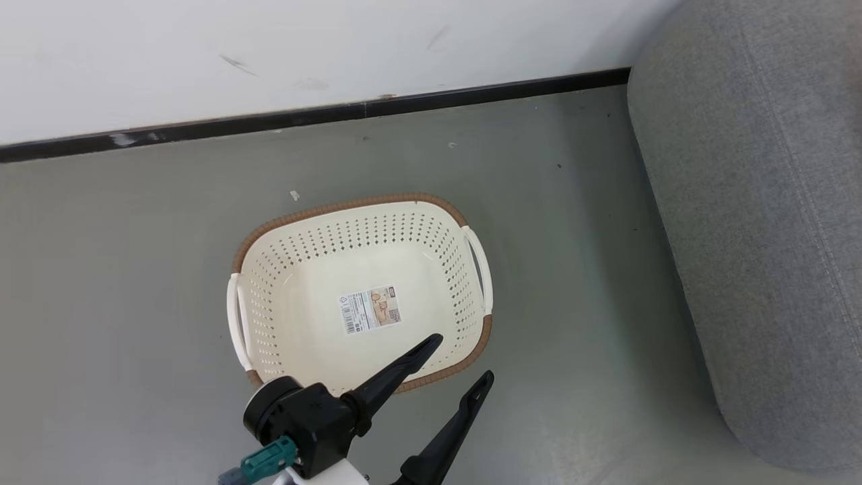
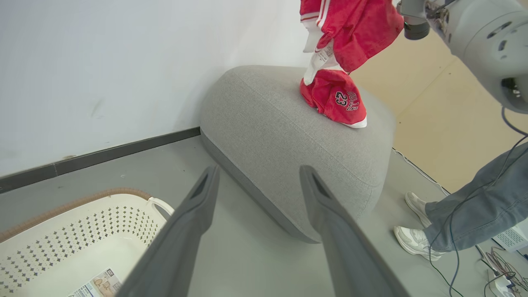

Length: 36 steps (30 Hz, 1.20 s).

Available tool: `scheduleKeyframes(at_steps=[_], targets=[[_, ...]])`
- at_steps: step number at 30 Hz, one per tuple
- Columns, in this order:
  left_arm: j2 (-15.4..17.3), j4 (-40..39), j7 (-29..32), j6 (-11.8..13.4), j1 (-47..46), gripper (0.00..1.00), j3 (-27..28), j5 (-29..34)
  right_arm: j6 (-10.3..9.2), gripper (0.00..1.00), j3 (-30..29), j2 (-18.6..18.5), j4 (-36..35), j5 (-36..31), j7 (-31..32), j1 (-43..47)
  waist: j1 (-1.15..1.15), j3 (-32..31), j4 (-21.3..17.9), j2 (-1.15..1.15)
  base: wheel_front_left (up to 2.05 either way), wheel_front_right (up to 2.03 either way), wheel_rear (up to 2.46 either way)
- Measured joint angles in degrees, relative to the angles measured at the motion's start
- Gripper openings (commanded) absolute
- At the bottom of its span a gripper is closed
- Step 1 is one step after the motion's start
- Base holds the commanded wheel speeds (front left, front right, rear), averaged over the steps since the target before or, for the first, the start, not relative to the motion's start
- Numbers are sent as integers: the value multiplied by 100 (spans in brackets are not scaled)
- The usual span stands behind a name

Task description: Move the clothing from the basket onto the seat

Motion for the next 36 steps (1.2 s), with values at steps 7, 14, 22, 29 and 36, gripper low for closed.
scheduleKeyframes(at_steps=[7, 14, 22, 29, 36], targets=[[20, -10, 16, -58, -13, 100, -22, 0, 0, 0, -294, -294, 93, -546, 172, -517, 0, 201, 151, 0, 0, 0, 0], [63, -14, 49, -133, -66, 100, -45, 0, 0, 0, -495, -605, 185, -1288, 355, -638, 0, 396, 251, 0, 0, 0, 0], [126, -15, 76, -203, -156, 100, -42, 0, 0, 0, -929, -792, 323, -1939, 597, -841, 0, 596, 291, 0, 0, 0, 0], [125, -16, 85, -211, -271, 100, -20, 0, 0, 0, -1261, -580, 535, -2069, 646, -823, 0, 741, 308, 0, 0, 0, 0], [160, -16, 151, -210, -272, 100, 0, 0, 0, 0, -1266, -436, 659, -2160, 591, -800, 0, 876, 316, 0, 0, 0, 0]])
